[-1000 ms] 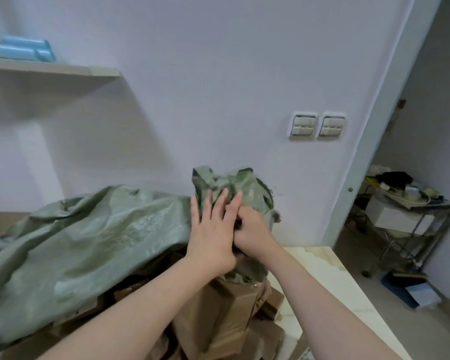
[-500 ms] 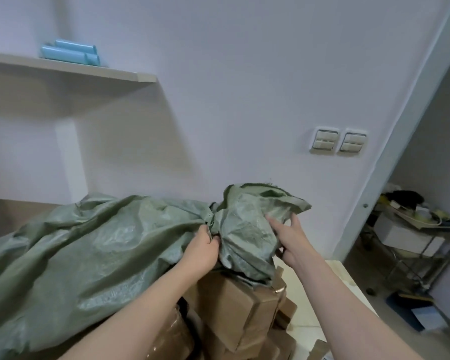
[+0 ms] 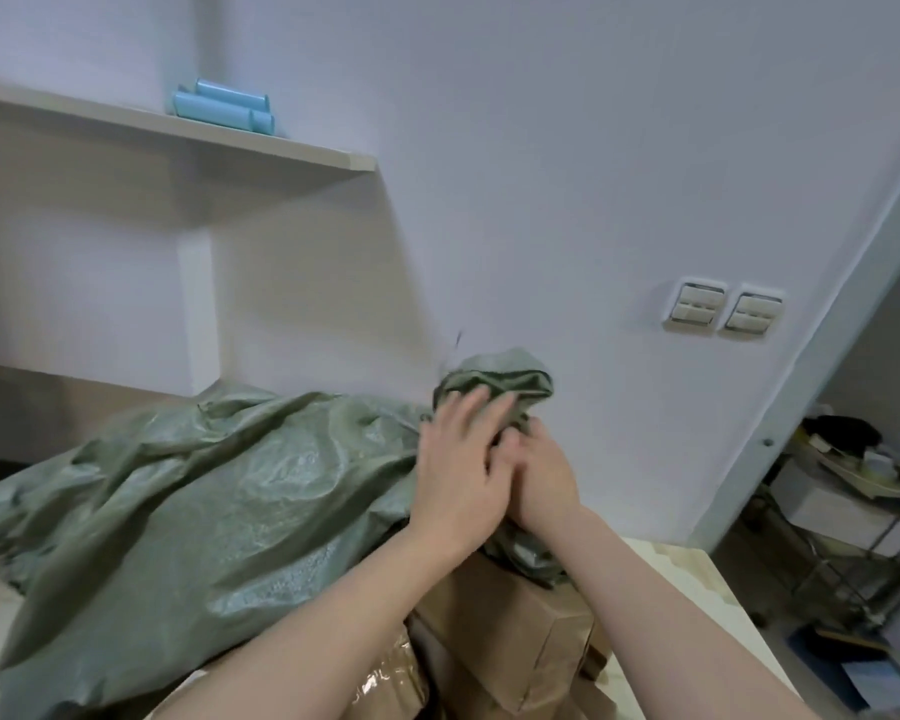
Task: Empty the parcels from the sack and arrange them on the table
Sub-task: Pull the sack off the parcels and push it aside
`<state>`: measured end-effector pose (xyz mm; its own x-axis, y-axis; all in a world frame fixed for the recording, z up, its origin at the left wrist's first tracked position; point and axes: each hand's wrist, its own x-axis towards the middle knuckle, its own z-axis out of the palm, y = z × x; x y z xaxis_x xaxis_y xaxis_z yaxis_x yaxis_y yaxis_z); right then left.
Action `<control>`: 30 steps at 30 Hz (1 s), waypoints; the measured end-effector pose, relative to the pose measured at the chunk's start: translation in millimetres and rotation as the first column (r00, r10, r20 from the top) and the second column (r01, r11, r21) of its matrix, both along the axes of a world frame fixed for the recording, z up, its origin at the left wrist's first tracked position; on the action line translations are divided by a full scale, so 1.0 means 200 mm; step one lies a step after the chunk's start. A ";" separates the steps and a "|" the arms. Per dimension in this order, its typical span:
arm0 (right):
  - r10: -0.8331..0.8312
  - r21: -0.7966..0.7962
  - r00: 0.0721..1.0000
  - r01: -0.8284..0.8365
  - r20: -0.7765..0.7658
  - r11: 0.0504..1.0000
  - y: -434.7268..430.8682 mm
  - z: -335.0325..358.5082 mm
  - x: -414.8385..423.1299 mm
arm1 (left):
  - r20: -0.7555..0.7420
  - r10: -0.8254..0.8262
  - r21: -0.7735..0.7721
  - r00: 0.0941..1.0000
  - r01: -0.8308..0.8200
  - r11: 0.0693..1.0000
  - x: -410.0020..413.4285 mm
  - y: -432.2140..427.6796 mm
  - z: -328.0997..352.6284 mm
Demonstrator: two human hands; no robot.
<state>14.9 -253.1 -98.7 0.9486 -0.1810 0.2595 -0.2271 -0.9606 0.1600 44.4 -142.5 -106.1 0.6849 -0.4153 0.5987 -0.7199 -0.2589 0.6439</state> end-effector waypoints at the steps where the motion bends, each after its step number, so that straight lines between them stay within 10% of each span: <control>1: 0.101 0.123 0.995 -0.099 -0.014 0.988 0.03 0.00 0.01 | -0.028 -0.061 0.147 0.998 0.065 0.987 0.02 0.00 -0.01; 4: 0.147 0.631 0.976 -0.215 0.159 0.745 0.09 0.07 0.02 | -0.426 0.086 0.300 0.901 0.051 0.953 0.14 0.06 -0.04; 8: -0.339 0.872 0.934 0.071 0.112 0.484 0.02 0.06 0.01 | -0.787 0.052 0.138 0.615 0.094 0.986 0.23 0.19 -0.09; 11: -0.337 0.965 0.932 0.199 -0.134 0.168 0.09 0.02 0.01 | -0.888 -0.069 -0.031 0.454 0.090 0.995 0.23 0.19 -0.05; 17: -0.350 0.953 0.935 -0.159 0.061 -0.259 0.25 0.10 0.15 | -0.872 -0.381 -0.450 0.306 -0.195 0.872 0.39 0.23 -0.11; 21: -0.472 0.972 0.880 -0.063 -0.053 -0.226 0.29 -0.03 0.22 | -0.795 -0.580 -0.604 0.178 -0.322 0.729 0.37 0.33 -0.16; 24: -0.346 0.896 0.922 0.000 -0.171 -0.444 0.36 -0.05 0.23 | -0.666 -0.746 -0.688 -0.004 -0.383 0.616 0.35 0.41 -0.19; 30: -0.357 0.914 0.901 0.095 -0.248 -0.394 0.42 -0.09 0.29 | -0.865 -0.501 -0.478 0.021 -0.340 0.810 0.33 0.54 -0.09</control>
